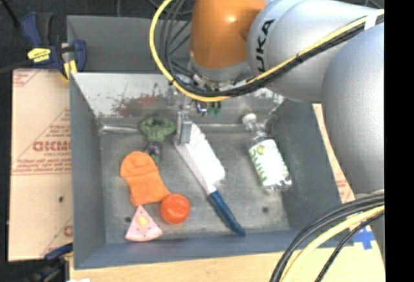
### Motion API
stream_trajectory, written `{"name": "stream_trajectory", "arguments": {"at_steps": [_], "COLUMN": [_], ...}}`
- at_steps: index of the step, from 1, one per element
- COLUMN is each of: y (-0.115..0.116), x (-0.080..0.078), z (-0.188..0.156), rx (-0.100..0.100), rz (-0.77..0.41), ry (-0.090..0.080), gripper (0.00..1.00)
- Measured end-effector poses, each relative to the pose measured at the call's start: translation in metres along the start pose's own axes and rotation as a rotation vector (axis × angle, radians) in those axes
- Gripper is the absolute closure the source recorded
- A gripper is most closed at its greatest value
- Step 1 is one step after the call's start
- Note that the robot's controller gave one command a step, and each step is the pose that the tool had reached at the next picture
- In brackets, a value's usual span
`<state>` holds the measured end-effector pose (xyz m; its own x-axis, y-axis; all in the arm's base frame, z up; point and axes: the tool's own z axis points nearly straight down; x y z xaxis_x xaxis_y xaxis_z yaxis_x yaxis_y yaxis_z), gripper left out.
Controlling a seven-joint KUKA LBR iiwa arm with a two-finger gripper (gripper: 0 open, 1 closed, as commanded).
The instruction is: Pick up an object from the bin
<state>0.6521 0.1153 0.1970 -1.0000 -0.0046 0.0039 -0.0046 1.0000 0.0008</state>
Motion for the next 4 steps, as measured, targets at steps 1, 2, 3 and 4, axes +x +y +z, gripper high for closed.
{"name": "stream_trajectory", "arguments": {"at_steps": [1, 2, 3, 4], "y": [0.0, 0.006, 0.008, 0.015], "x": [-0.001, 0.014, 0.02, 0.019], "z": [-0.005, 0.022, 0.076, 0.098], "rx": [-0.001, 0.001, -0.002, -0.002], "rz": [0.001, -0.075, -0.025, 0.13], "ry": [-0.008, -0.013, -0.012, -0.008], "gripper": [0.0, 0.0, 0.0, 0.0]}}
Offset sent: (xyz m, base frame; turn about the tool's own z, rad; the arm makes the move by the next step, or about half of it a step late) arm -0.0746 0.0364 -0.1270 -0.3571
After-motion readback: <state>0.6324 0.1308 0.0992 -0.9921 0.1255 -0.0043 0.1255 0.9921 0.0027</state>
